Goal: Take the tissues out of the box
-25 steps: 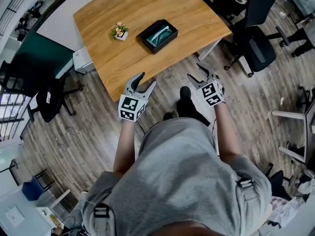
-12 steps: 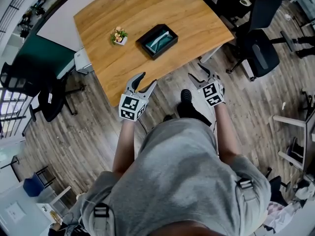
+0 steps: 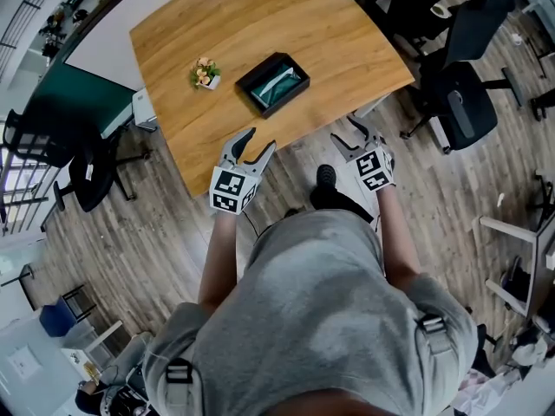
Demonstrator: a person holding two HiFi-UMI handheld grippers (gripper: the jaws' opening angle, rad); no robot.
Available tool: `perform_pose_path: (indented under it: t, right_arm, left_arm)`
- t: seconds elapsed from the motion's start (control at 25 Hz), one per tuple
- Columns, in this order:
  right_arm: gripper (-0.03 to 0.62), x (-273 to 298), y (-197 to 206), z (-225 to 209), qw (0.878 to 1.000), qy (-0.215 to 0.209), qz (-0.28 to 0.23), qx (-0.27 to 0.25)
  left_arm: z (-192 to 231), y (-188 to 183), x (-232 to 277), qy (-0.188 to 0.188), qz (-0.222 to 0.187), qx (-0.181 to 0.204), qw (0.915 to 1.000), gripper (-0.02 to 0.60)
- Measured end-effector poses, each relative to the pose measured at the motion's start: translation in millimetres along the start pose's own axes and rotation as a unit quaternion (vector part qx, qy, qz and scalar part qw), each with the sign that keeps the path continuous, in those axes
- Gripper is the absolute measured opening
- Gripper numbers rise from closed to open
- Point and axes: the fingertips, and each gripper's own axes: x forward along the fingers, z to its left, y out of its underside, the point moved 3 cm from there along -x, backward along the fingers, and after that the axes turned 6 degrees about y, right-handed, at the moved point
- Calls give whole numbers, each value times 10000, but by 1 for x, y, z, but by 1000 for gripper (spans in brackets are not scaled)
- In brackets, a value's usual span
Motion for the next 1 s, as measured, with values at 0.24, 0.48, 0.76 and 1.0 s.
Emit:
perform_pose_path:
  t: [0.24, 0.48, 0.76, 1.0]
  right_arm:
    - [256, 23, -1, -36, 9996, -266, -73, -94]
    - [256, 50, -1, -67, 9975, -622, -163, -282]
    - [255, 80, -3, -88, 9946, -911, -246, -440]
    - [255, 93, 0, -92, 9928, -1093, -213, -437]
  left_arm:
    - [10, -13, 27, -290, 38, -110, 9995, 233]
    - [18, -20, 53, -643, 110, -203, 9977, 233]
    - [28, -23, 76, -883, 198, -239, 9956, 233]
    - [39, -26, 89, -969, 255, -276, 9946, 233]
